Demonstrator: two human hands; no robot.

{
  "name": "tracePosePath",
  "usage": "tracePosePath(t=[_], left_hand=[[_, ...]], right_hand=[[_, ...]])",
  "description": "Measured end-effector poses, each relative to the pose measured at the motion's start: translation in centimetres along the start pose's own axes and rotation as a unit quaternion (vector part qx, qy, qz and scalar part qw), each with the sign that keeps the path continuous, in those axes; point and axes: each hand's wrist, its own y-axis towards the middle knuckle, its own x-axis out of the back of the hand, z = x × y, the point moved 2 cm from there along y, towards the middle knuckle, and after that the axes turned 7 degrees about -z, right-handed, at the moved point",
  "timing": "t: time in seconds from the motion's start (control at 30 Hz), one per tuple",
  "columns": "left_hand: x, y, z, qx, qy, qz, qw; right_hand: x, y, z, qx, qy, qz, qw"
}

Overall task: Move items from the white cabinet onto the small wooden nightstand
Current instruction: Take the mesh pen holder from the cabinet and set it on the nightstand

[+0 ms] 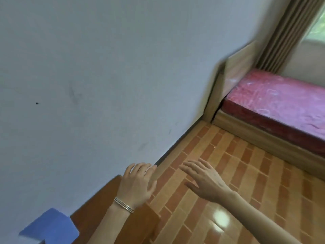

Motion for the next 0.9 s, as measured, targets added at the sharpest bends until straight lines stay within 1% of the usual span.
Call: tracePosePath(t=[0.1,0.23,0.33,0.43,0.53,0.67,0.8,0.9], left_hand=[[-2.2,2.3,-7.6,-0.080,-0.029,0.017,0.996],[-5.7,3.4,-19.1,-0.172,-0.050,0.047,0.983],[-8.0,3.5,-27.4,-0.239,-0.060,0.070,0.967],[-9.6,3.9,-35.5,-0.297,-0.076,0.073,0.949],[-10.6,4.1,-43.1,-0.363,-0.097,0.068,0.924],[-11.9,4.7,-52.2,-0.454,-0.122,0.068,0.880],[-13.4,5.4,-59.8,-0.526,-0.147,0.067,0.835],[-14.8,5.8,-64.4,-0.571,-0.165,0.075,0.801]], right_hand=[[2.0,-7.9,-4.4,-0.072,-0.031,0.002,0.997],[4.3,-19.3,-9.3,-0.160,-0.062,0.018,0.985],[5.7,-27.9,-12.2,-0.231,-0.085,0.031,0.969],[7.7,-35.7,-15.0,-0.304,-0.109,0.036,0.946],[10.4,-42.1,-16.8,-0.375,-0.115,0.028,0.919],[13.1,-49.0,-18.2,-0.461,-0.124,0.022,0.879],[14.3,-54.6,-18.9,-0.540,-0.128,0.031,0.831],[14.1,-57.7,-19.6,-0.584,-0.117,0.039,0.803]])
